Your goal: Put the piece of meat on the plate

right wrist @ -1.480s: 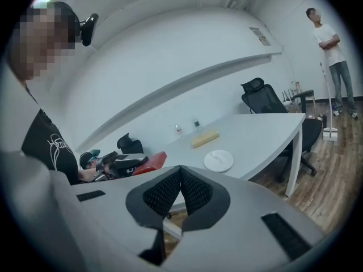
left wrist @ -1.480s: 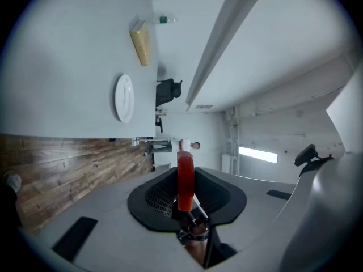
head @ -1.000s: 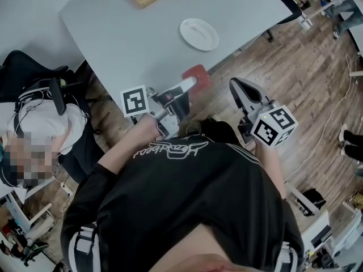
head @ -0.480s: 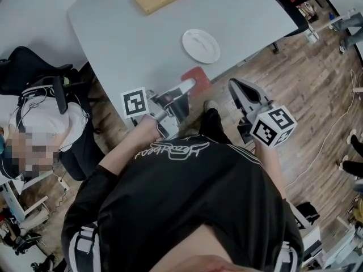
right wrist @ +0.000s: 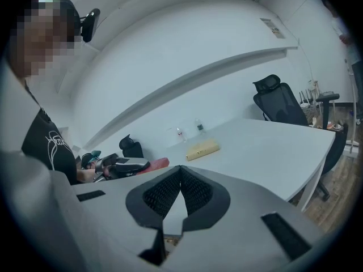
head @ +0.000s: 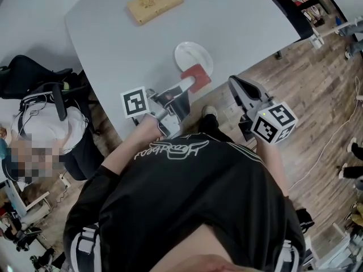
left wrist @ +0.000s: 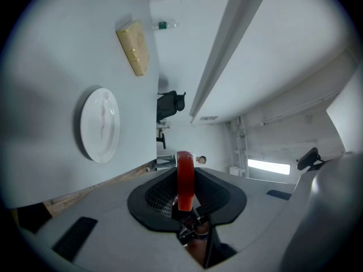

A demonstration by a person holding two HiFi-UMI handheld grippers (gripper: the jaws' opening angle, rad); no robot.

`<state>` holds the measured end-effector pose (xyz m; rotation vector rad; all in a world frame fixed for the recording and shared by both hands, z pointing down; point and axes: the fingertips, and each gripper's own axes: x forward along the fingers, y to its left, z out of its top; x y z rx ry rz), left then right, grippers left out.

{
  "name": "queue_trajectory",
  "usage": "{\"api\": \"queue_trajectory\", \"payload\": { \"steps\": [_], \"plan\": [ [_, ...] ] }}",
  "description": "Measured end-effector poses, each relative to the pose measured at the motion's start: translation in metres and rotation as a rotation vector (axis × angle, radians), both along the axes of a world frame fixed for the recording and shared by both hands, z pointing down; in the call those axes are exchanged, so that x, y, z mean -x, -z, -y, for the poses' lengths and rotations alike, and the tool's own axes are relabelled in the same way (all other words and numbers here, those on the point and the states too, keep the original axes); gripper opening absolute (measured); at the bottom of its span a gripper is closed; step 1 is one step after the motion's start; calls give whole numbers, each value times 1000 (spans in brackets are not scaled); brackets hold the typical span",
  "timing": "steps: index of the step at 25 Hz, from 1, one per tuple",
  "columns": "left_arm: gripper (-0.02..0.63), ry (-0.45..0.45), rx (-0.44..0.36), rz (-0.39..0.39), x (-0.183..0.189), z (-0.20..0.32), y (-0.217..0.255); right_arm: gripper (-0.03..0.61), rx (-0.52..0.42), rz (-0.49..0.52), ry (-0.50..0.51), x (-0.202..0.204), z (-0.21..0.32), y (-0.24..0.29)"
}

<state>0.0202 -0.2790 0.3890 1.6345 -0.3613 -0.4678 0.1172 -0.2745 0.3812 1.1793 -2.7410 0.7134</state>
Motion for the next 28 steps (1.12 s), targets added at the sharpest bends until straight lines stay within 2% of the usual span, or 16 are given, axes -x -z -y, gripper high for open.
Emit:
{"api": "queue_trajectory", "payload": {
  "steps": [12, 24, 28],
  "plan": [
    [89, 91, 36, 35, -3, 53, -17, 8, 29, 22, 77, -5, 58, -9],
    [89, 112, 105, 68, -1, 83, -51, 8, 69, 14, 126, 2, 84, -27],
    [89, 117, 137, 111, -1, 92, -74, 8, 87, 14, 124, 0, 88, -35]
  ]
}}
